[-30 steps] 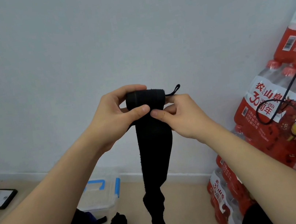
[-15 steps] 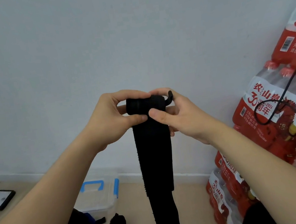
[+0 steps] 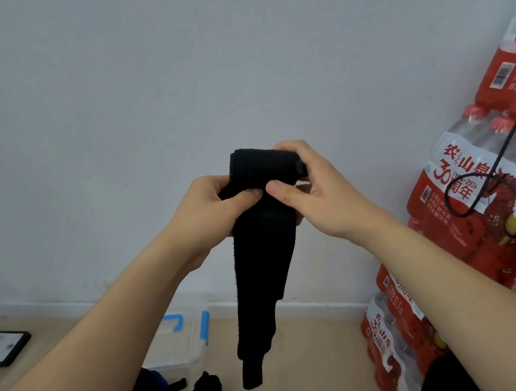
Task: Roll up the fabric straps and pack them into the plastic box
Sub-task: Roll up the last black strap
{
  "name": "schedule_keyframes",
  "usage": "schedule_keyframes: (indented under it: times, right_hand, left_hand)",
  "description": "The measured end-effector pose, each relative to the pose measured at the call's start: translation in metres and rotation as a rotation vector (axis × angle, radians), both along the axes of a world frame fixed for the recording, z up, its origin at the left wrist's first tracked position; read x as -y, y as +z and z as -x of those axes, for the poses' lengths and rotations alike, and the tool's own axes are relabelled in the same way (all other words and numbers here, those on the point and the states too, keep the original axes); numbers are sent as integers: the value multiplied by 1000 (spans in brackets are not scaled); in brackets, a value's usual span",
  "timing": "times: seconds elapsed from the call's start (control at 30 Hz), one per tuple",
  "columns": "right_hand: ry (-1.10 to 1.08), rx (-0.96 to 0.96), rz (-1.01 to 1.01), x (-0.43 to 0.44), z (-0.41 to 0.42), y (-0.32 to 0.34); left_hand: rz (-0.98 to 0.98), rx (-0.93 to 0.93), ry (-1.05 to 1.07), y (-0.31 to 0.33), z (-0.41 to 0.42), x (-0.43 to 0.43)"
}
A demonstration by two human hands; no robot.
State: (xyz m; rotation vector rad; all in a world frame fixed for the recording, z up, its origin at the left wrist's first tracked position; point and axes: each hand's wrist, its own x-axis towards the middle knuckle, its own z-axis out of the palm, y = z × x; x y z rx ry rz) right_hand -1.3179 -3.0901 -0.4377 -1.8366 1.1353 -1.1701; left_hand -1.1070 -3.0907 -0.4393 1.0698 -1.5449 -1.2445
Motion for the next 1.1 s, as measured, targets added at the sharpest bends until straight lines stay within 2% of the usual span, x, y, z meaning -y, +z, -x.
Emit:
schedule_keyframes:
  times: [0.2,0.37,0.5,0.57,0.63,0.7,0.8,0.87,1.1]
  right_hand:
    - [-42,-165,202,-2,-5,-3]
    - [-43,-179,270,-3,-2,1]
    - [-43,-186,306,-4,4,7]
    - [-46,-214,323,-5,5,7]
    - [-50,-225,314,-6,5,7]
    - [-35,-212,253,-7,7,7]
    - [-2,-28,43,-5,13,9]
    - [0,28,-52,-3,16,10]
    - [-7,-41,26,-7,16,13]
  left_hand:
    - [-106,-44,-40,-1,3,5]
    - [-122,-125,-88,-1,2,6]
    - [-164,-261,-149,2,-4,7]
    - [-102,-149,-192,2,-6,6]
    - [-57,-45,-182,0,-5,6]
    - [-19,-34,-185,0,-5,6]
    - [55,-30,-216,2,-8,4]
    - [78,-52,-240,2,-10,4]
    - [94,-45,-237,3,-12,6]
